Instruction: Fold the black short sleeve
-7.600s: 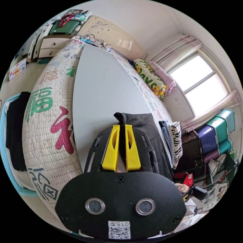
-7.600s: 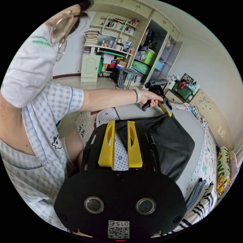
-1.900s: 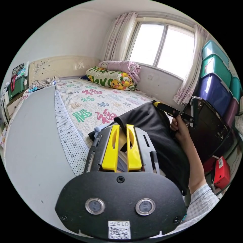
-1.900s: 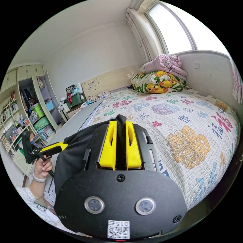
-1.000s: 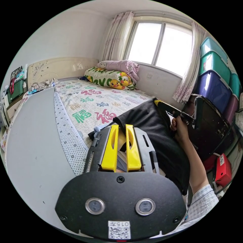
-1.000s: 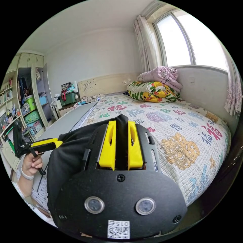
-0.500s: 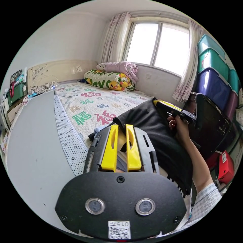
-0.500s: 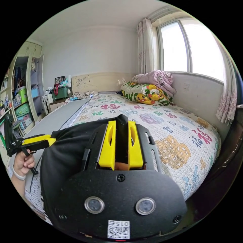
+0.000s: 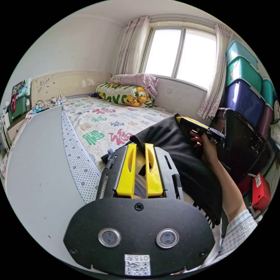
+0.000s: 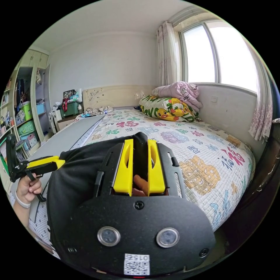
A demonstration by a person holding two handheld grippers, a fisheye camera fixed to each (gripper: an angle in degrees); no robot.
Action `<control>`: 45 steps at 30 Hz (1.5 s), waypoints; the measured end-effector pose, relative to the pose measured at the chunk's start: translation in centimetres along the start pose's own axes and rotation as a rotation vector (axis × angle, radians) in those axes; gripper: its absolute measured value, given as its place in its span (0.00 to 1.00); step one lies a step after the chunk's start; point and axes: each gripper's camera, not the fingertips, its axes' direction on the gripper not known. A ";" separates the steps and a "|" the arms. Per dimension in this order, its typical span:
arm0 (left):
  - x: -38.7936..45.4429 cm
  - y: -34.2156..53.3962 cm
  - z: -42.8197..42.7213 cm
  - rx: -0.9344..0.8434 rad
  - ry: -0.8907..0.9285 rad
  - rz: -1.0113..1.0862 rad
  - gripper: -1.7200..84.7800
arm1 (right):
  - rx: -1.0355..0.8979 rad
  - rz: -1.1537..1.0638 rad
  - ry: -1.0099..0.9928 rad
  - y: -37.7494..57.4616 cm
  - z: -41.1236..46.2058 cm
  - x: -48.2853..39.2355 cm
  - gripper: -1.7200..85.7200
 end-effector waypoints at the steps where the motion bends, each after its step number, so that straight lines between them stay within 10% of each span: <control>1: 0.1 0.1 -0.2 0.003 0.004 -0.002 0.09 | 0.000 0.001 0.001 0.1 0.0 0.0 0.11; 33: 9.7 8.4 -6.4 0.119 -0.110 -0.101 0.14 | 0.055 0.047 -0.014 6.5 -4.4 -1.8 0.09; 45: 23.4 21.6 -23.4 0.971 -0.029 -0.054 0.03 | 0.786 -0.238 0.182 15.5 -24.9 -12.7 0.01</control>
